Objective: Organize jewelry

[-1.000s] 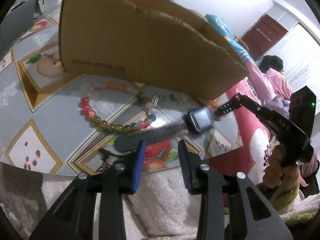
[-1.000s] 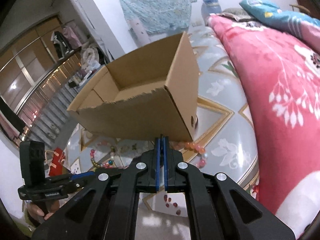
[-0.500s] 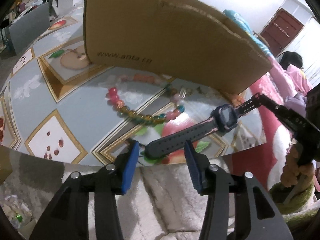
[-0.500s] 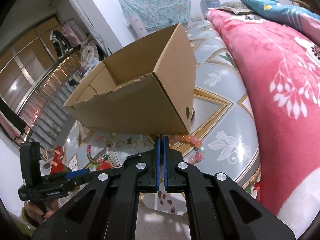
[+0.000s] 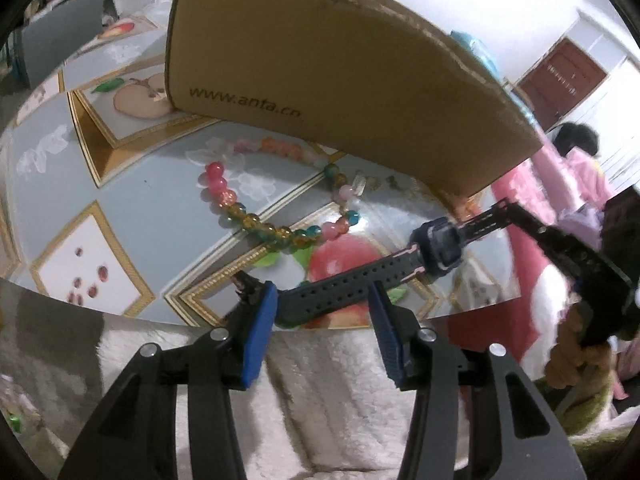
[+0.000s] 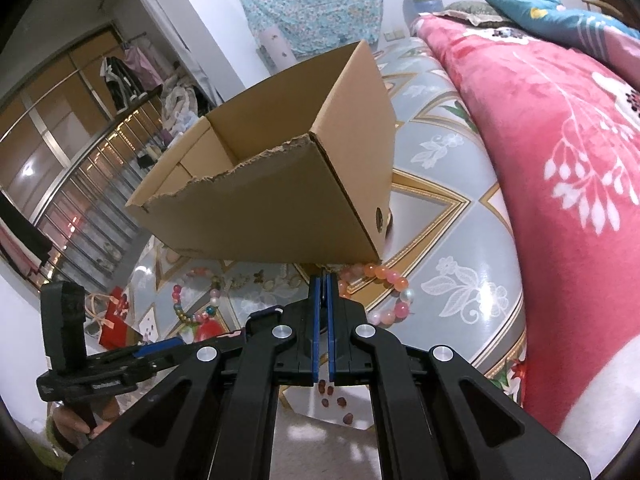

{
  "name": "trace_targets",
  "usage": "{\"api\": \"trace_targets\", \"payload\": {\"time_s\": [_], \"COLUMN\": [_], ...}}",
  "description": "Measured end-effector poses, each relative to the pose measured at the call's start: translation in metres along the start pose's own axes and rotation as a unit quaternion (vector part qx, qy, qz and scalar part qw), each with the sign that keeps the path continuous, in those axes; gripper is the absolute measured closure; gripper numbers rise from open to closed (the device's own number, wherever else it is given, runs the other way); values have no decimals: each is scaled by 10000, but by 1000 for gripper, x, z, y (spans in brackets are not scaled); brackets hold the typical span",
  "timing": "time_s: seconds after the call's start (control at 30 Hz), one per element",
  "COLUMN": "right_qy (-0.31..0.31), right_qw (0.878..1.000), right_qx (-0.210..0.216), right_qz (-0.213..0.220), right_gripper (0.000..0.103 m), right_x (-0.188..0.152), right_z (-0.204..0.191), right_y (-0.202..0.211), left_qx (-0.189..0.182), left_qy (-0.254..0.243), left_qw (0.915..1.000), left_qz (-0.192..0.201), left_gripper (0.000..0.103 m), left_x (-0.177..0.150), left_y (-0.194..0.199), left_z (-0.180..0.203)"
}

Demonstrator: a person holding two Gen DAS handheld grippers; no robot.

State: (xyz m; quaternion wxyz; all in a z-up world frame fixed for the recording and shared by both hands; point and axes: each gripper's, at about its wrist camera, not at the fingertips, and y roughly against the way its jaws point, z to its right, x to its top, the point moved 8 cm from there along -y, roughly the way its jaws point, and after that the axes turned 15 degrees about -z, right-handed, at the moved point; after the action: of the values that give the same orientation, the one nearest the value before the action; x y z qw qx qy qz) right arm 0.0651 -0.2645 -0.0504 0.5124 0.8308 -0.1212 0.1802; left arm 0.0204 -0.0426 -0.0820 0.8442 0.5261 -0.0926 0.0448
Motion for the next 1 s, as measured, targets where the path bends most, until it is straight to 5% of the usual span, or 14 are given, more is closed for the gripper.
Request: {"api": "trace_targets", "payload": {"time_s": [0.17, 0.87, 1.0], "right_qy": [-4, 11, -4], "right_qw": [10000, 9999, 9999], "right_qx": [-7, 18, 15], "right_qz": [-30, -128, -123], "right_gripper": [102, 101, 101], "right_x": [0, -6, -6], "right_z": [1, -2, -2], "right_y": [-2, -10, -10], "left_qx": [-533, -236, -101], "left_qy": [81, -143, -254], "left_qw": [9985, 9995, 9995], "left_qz": [-63, -179, -151], "left_gripper": [58, 58, 66], "left_x": [-6, -8, -9], "left_y": [1, -8, -8], "left_z": [3, 21, 23]}}
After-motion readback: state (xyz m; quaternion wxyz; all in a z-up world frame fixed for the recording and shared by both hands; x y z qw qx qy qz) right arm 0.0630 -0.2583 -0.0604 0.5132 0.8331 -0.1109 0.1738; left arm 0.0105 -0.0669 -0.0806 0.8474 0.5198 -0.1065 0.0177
